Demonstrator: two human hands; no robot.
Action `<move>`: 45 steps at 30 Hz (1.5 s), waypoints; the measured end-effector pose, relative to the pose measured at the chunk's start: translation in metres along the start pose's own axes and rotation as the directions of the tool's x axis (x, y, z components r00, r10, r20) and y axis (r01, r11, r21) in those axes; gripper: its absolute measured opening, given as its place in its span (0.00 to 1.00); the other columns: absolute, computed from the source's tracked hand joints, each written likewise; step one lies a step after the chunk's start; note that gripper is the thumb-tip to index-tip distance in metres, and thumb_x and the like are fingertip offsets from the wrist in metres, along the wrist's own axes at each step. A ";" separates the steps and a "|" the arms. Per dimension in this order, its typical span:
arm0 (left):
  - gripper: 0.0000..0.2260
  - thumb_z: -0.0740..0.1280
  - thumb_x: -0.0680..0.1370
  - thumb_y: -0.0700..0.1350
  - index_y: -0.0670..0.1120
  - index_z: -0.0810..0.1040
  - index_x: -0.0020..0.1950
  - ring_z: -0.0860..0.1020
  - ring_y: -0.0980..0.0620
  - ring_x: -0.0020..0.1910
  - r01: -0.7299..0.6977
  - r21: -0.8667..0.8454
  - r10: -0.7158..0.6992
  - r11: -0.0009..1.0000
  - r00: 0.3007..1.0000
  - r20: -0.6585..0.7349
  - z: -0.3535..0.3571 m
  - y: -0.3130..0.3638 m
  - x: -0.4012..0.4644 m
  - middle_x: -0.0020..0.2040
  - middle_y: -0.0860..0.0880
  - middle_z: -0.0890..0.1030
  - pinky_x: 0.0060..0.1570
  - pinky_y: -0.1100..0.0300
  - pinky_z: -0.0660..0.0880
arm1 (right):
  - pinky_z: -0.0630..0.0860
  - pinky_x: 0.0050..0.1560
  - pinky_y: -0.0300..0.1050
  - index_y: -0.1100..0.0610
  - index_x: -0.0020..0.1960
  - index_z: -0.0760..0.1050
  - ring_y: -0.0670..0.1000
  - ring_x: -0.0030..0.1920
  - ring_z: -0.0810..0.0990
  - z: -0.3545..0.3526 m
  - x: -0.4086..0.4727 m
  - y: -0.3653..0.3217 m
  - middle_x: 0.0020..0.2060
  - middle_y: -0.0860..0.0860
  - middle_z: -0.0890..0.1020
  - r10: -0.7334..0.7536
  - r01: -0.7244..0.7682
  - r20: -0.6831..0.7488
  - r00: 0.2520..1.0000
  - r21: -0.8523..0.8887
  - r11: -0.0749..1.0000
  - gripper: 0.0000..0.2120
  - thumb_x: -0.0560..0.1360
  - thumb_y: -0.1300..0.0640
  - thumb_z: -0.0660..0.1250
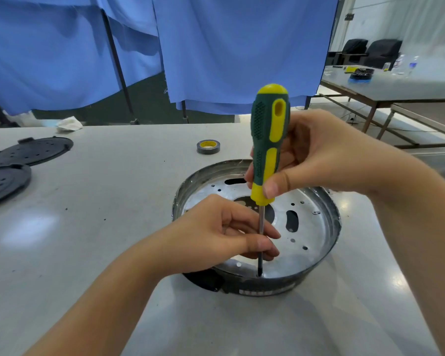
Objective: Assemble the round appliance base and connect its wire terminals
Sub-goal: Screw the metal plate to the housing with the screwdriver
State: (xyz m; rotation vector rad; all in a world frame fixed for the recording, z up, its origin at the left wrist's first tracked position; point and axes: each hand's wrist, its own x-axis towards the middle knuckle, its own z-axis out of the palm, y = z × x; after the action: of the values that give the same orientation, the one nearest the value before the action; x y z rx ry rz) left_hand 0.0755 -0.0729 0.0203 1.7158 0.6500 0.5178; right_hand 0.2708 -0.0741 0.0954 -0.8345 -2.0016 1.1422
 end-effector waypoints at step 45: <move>0.24 0.58 0.68 0.27 0.52 0.83 0.47 0.81 0.44 0.51 0.301 0.024 -0.139 0.953 0.506 -0.851 -0.085 -0.035 0.006 0.51 0.50 0.83 0.55 0.45 0.78 | 0.73 0.30 0.39 0.54 0.46 0.77 0.51 0.32 0.77 -0.079 -0.008 0.132 0.35 0.53 0.80 0.572 -0.762 -0.508 0.644 -0.487 0.426 0.07 0.70 0.56 0.71</move>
State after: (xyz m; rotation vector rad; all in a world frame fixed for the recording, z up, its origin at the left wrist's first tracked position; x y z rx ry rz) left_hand 0.0193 -0.0012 0.0058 1.4130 1.6469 1.1660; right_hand 0.3645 0.0100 0.0066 -2.2341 -1.8481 0.5471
